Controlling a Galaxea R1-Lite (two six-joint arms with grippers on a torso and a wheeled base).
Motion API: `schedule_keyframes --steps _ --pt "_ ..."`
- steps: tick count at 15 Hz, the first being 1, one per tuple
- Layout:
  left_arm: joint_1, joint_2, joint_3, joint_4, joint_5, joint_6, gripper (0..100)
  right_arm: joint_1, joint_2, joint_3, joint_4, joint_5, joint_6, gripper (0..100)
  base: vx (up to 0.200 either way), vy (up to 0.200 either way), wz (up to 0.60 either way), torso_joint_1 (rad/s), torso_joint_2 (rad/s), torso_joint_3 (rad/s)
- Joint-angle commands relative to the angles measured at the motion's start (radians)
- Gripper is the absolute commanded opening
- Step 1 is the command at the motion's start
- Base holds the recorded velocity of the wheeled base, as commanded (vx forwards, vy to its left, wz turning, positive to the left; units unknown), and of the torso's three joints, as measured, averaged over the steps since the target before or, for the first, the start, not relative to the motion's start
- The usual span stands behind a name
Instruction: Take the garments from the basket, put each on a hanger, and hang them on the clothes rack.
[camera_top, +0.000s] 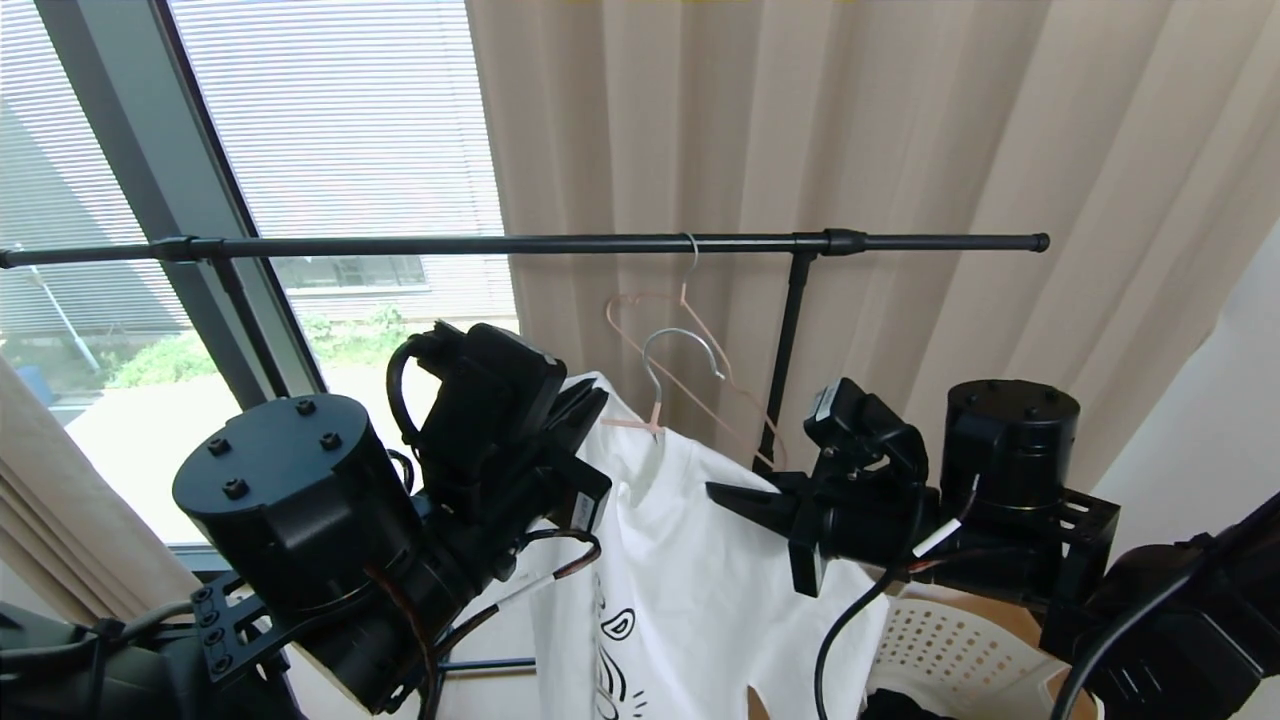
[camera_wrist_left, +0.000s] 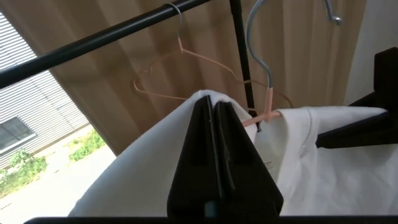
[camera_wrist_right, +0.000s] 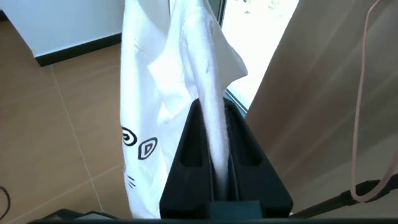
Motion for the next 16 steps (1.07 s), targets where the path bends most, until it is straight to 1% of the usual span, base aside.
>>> schedule_keyframes --steps 1,4,6,11,13,16 --pt "-0.002 -0.010 0.000 0.007 -0.001 0.000 0 0.001 0.070 0.004 -0.028 0.000 0.010 0 0.000 0.000 0.00 0.000 0.00 0.000" --pt "-0.002 -0.011 -0.005 0.016 -0.001 -0.002 0 0.009 0.134 0.001 -0.140 -0.001 0.055 0 0.000 0.000 0.00 0.000 0.00 0.000" --pt "-0.002 -0.011 -0.002 0.016 -0.001 -0.002 0 0.009 0.145 0.007 -0.206 -0.003 0.078 0 0.000 0.000 0.00 0.000 0.00 0.000" --pt "-0.001 -0.010 0.014 0.017 0.001 -0.002 0 0.007 0.100 0.007 -0.216 -0.003 0.112 0 0.000 0.000 0.00 0.000 0.00 0.000" --pt "-0.001 -0.013 0.011 0.054 0.004 -0.003 0 0.007 0.091 0.007 -0.216 -0.003 0.113 0 0.000 0.000 0.00 0.000 0.00 0.000" --pt "-0.001 -0.019 0.003 0.080 0.009 -0.003 0 0.009 0.077 0.011 -0.217 -0.003 0.112 0 0.000 0.000 0.00 0.000 0.00 0.000"
